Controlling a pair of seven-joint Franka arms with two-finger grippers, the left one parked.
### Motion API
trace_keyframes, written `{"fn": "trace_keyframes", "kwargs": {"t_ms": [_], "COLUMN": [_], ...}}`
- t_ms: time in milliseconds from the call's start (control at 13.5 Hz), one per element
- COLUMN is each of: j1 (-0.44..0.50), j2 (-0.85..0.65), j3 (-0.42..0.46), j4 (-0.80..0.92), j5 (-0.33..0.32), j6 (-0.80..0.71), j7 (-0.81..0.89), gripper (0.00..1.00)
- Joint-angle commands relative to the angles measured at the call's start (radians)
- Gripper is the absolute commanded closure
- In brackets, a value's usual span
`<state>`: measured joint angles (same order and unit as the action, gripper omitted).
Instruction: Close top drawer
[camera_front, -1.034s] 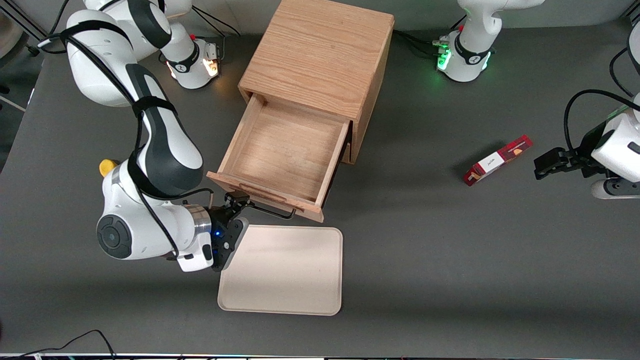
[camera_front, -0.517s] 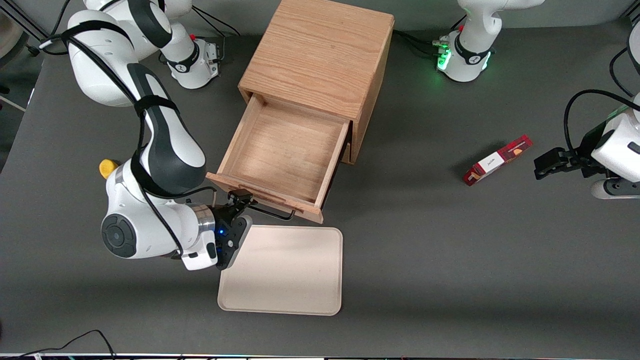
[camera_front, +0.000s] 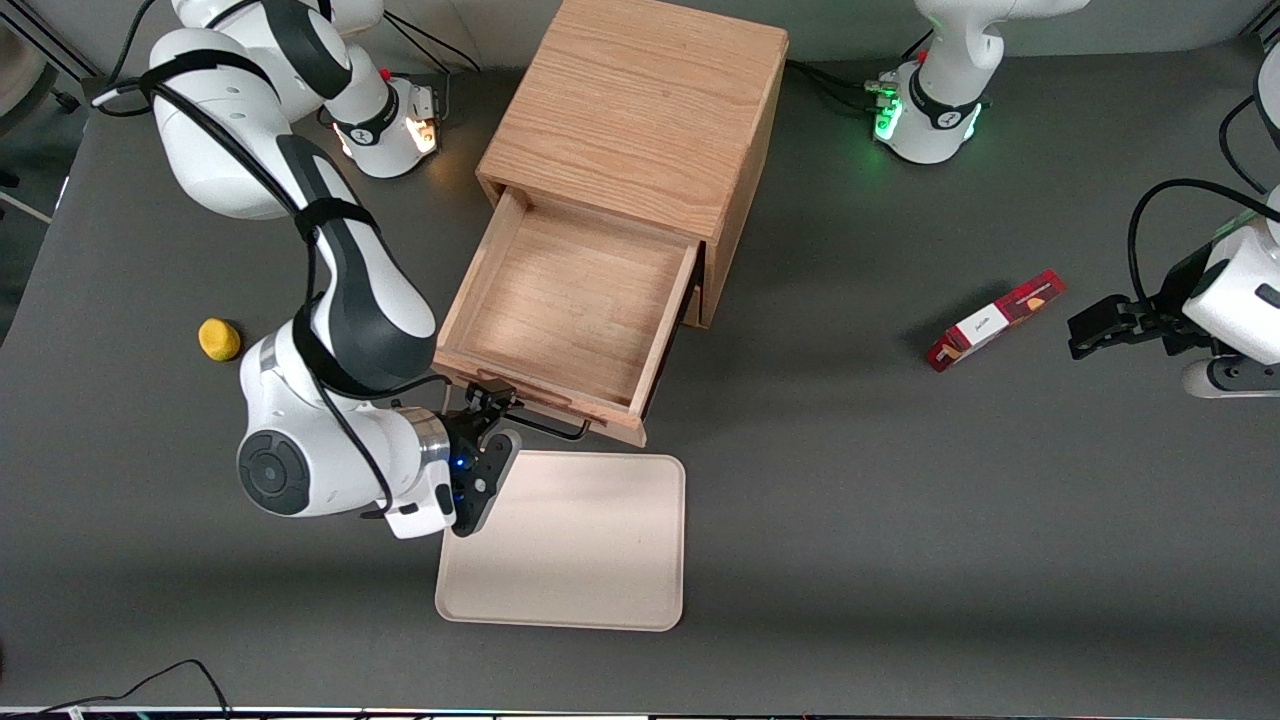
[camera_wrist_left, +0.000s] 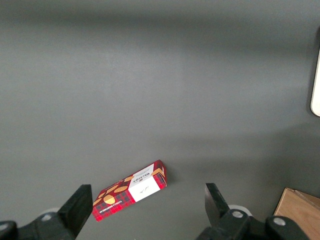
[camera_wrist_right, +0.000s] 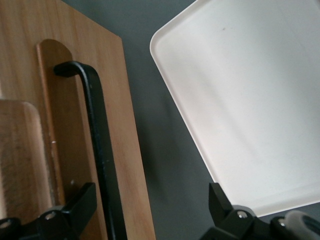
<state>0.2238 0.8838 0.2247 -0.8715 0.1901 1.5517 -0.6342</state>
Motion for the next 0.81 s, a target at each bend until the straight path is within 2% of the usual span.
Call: {"fn": "trace_keyframes", "kwargs": {"t_ms": [0, 738], "j1": [0.015, 0.025], "j2": [0.014, -0.051], "j3": [-0.010, 0.054], "j4": [0.017, -0.108], "j5": [-0.027, -0.047], "j6": [0.001, 0.001], "j7": [0.001, -0.002], "gripper": [0.00, 0.00]}}
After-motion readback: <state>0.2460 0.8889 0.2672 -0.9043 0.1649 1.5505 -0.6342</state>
